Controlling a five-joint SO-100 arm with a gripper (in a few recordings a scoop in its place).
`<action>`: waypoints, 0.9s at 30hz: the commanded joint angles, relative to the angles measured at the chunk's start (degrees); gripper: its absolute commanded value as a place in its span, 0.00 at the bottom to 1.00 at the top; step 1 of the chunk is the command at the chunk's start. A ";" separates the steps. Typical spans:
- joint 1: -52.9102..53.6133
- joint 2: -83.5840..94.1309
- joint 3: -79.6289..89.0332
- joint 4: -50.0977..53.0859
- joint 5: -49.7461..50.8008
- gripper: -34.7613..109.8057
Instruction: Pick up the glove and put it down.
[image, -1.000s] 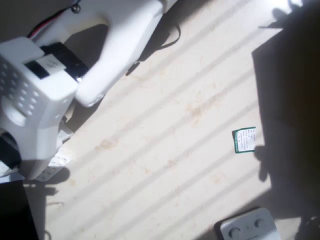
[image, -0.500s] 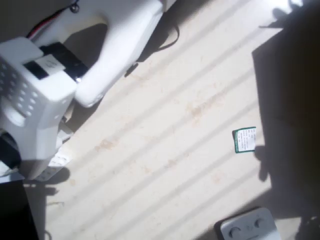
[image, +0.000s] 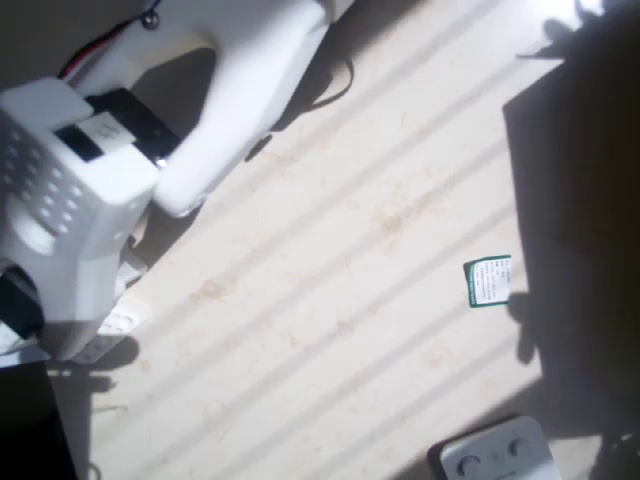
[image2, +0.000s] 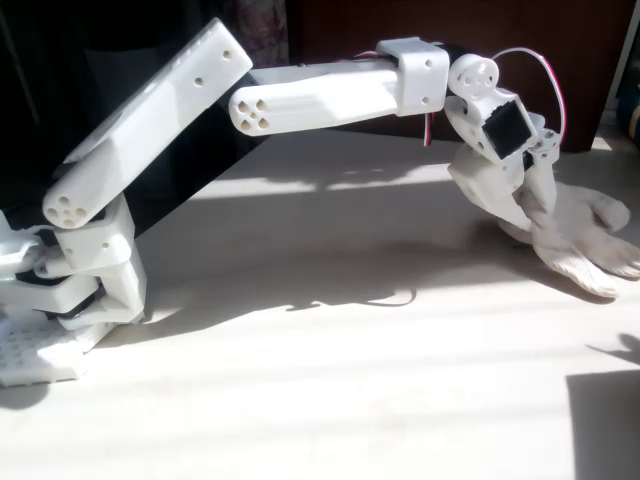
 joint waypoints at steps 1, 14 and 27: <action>3.08 8.53 -2.99 2.81 -0.09 0.24; 17.40 19.07 -3.08 12.13 -0.18 0.24; 37.00 20.30 -3.08 22.76 -7.03 0.24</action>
